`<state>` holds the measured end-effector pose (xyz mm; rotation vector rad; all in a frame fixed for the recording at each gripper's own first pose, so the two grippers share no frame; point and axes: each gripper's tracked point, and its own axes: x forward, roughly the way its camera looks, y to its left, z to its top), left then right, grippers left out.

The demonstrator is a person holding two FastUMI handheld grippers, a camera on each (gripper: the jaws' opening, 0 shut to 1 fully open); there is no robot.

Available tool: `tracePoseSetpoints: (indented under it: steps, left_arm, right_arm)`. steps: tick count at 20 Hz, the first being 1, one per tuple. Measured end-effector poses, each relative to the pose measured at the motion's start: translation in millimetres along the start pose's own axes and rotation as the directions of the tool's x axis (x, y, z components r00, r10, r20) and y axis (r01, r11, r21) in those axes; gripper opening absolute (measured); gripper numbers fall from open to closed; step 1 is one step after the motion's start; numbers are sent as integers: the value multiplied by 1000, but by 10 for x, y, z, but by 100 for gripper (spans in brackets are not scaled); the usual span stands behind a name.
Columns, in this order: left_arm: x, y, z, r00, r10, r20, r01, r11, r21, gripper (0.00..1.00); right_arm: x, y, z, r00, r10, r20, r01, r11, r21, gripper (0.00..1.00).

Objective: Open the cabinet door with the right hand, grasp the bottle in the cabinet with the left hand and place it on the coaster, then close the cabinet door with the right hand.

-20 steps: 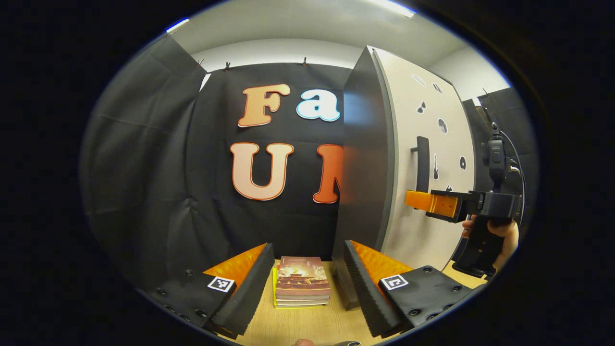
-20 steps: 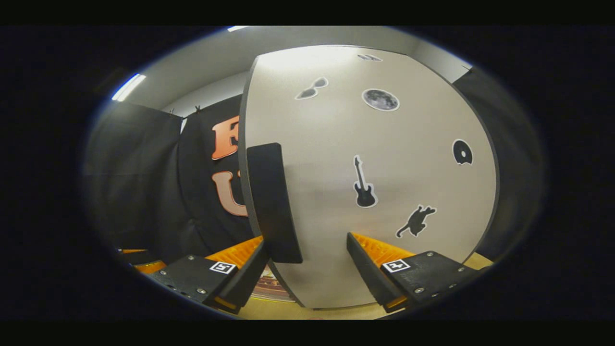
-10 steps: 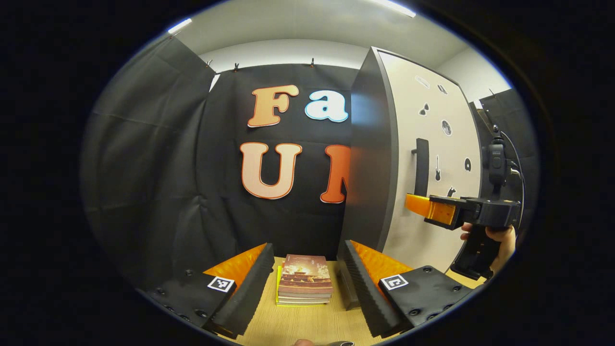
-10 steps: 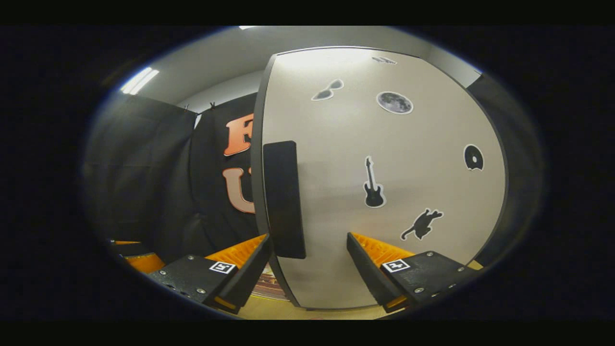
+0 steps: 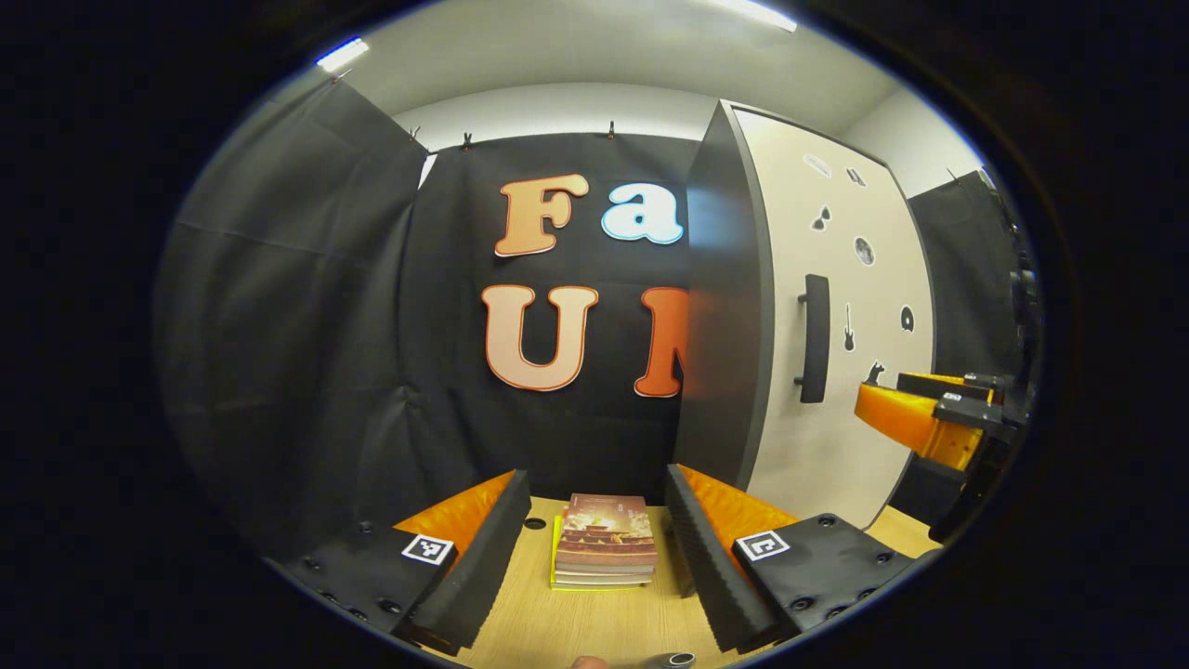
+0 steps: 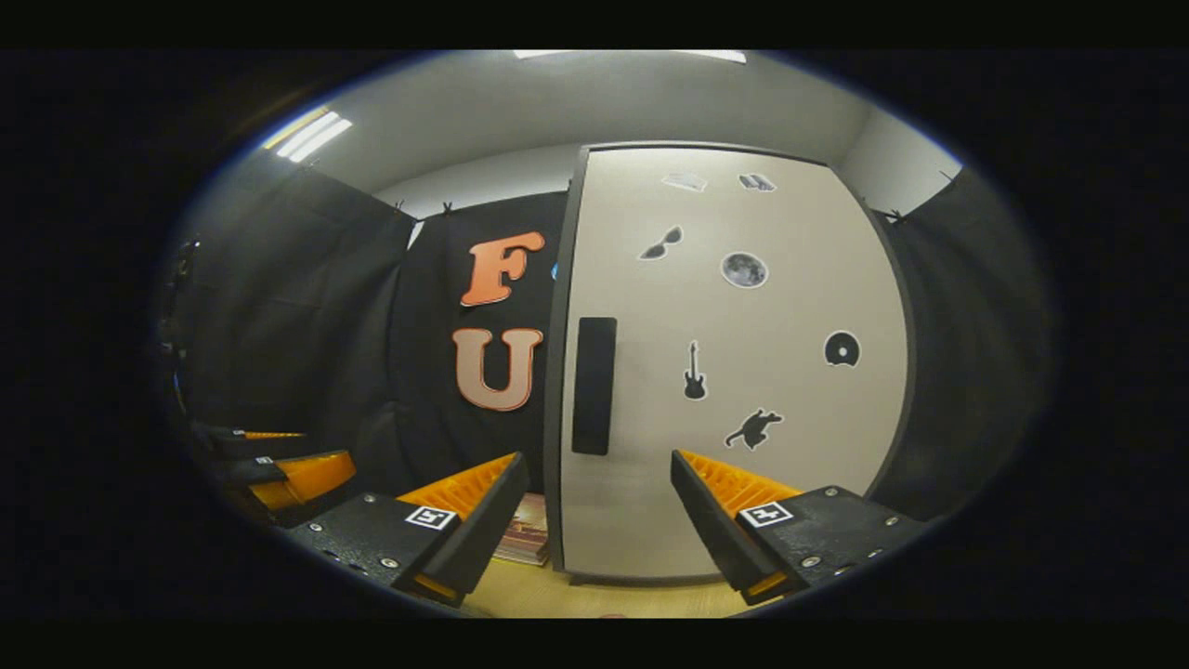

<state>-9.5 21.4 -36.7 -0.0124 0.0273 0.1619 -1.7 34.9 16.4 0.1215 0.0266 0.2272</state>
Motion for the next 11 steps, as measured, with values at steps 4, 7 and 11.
tracePoseSetpoints:
  steps: [4,7,11]
  left_arm:
    - [-144,31,58,999,-36,9,36,999,12,94]
    - [-296,77,93,997,-69,22,68,997,32,94]
    - [-495,142,133,994,-100,40,98,994,57,95]
  right_arm:
    - [-430,131,-136,999,-36,-16,36,999,-1,95]
    - [-725,281,-148,998,-63,-18,62,998,-4,97]
    - [-1120,433,-177,994,-105,-31,105,994,-14,95]
